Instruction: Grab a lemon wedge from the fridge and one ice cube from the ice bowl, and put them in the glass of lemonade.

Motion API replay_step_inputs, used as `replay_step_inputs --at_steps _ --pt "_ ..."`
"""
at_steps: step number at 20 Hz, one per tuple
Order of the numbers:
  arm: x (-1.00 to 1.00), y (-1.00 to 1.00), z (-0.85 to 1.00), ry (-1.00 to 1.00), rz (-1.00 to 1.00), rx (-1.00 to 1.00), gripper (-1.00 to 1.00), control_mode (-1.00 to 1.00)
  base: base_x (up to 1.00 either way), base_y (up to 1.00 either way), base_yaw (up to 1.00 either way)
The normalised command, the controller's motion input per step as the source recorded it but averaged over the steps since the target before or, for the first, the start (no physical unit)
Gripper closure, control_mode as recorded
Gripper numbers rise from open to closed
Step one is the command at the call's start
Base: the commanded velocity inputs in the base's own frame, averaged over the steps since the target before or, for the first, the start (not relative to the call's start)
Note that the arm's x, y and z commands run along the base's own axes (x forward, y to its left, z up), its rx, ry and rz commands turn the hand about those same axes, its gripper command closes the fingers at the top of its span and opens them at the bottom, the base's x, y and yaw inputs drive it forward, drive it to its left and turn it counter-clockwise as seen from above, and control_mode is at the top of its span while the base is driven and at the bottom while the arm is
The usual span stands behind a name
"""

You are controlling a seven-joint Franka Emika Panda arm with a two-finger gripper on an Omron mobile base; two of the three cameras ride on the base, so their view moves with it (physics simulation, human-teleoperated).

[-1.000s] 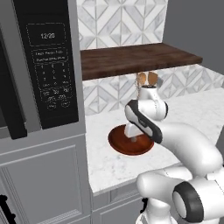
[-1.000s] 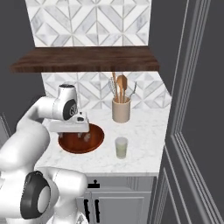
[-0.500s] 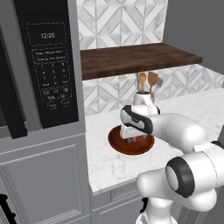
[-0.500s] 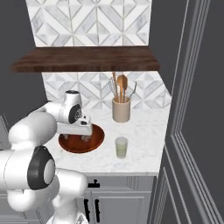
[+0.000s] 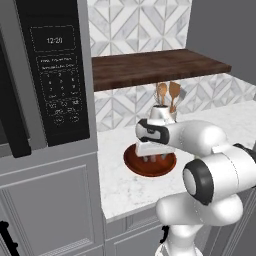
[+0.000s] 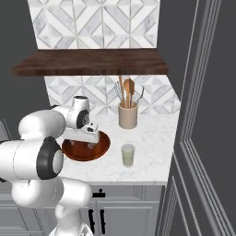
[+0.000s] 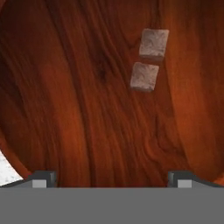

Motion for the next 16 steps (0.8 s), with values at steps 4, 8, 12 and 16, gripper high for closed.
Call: replay_step_inputs --at_steps 4,8,12,16 --pt "0.02 0.0 -0.23 0.0 -0.04 0.0 -1.0 -1.0 0.0 0.0 0.0" --pt "0.09 0.0 -0.18 0.0 -0.03 0.0 -1.0 -1.0 0.0 0.0 0.0" --pt "0.2 0.0 -0.04 0.0 -0.01 0.0 -1.0 -1.0 0.0 0.0 0.0" --pt "0.28 0.0 0.0 0.0 0.0 0.0 -1.0 -1.0 0.0 0.0 0.0"
